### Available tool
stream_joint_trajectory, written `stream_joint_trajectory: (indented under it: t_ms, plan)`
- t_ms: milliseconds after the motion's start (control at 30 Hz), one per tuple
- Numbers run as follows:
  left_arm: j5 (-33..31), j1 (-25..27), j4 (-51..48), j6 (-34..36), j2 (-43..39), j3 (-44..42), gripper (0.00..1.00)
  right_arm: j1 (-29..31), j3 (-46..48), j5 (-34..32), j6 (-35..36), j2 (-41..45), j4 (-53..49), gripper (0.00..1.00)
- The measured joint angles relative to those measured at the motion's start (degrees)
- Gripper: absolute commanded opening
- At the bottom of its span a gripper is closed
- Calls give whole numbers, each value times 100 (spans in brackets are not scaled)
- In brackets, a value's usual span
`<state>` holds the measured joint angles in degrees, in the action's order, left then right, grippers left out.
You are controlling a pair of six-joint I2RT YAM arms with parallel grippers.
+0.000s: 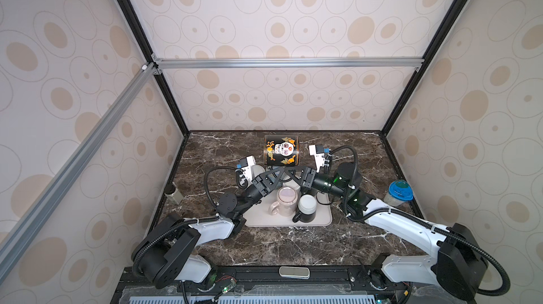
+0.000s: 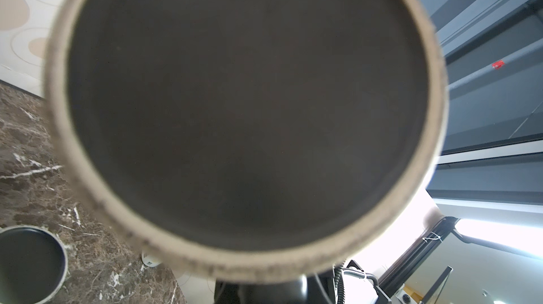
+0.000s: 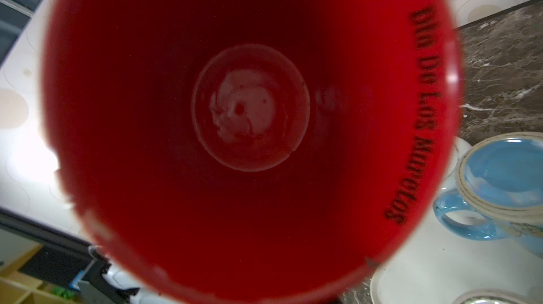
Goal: Turn the mug right side up
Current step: 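Grasp the black mug's rim with the right gripper while the left holds it, then carry the black mug upright with the right gripper while the left releases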
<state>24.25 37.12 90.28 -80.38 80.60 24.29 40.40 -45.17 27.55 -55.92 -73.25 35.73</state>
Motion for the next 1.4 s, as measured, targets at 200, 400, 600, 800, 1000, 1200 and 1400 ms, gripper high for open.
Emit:
stream_joint_trajectory:
  t_ms: [200,400,600,800,1000,1200,1400]
  plan:
    - [74,55,37,48,105,46,0,35,-42,101,-258,-72,-50,0]
    - [85,55,87,46,105,50,0,42,-85,92,-179,-63,-87,0]
    - [247,59,162,44,70,50,88,52,-79,-42,61,81,-380,0]
    - [590,-28,164,33,-138,-35,100,57,-76,-330,479,297,-1099,0]
    - [918,-142,-87,269,-433,-92,100,105,-79,-345,859,509,-1351,0]
    - [964,-442,-914,649,-776,-120,100,44,-125,-533,1193,730,-1720,0]
    - [688,-791,-2197,1357,-1537,-120,100,-234,-181,-577,1300,785,-1989,0]
